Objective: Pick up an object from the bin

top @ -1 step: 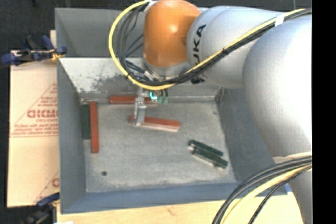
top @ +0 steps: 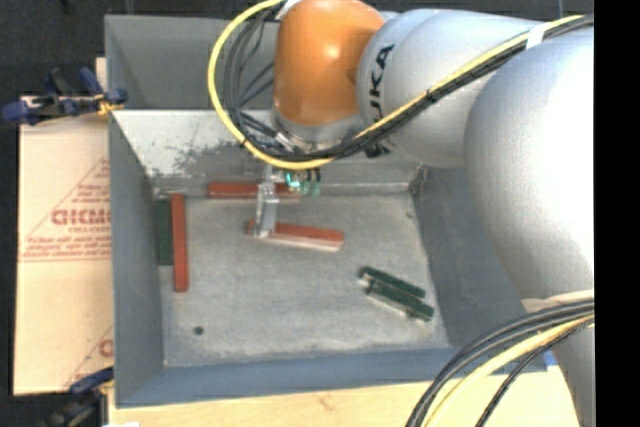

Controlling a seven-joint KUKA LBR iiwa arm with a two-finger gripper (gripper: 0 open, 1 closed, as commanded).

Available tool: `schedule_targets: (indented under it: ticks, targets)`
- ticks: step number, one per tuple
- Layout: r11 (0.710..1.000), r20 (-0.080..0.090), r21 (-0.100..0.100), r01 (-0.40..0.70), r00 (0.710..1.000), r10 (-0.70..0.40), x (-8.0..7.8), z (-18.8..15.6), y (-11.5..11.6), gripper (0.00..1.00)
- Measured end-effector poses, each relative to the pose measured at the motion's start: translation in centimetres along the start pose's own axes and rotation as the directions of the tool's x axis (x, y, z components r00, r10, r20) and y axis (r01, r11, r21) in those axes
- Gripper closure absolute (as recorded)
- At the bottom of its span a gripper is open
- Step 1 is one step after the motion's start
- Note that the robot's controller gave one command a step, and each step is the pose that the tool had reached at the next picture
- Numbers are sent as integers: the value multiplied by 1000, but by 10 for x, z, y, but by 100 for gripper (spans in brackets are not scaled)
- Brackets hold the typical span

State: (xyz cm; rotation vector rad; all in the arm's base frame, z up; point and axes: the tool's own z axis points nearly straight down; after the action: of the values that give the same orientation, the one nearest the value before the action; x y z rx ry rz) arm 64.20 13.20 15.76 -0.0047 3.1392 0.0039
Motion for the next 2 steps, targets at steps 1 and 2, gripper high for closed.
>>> schedule_targets:
  ticks: [1, 2]
  targets:
    - [999, 2, 3, 41, 999, -41, 7, 86, -82, 100]
    - [999, 2, 2, 40, 999, -40, 7, 86, -81, 100]
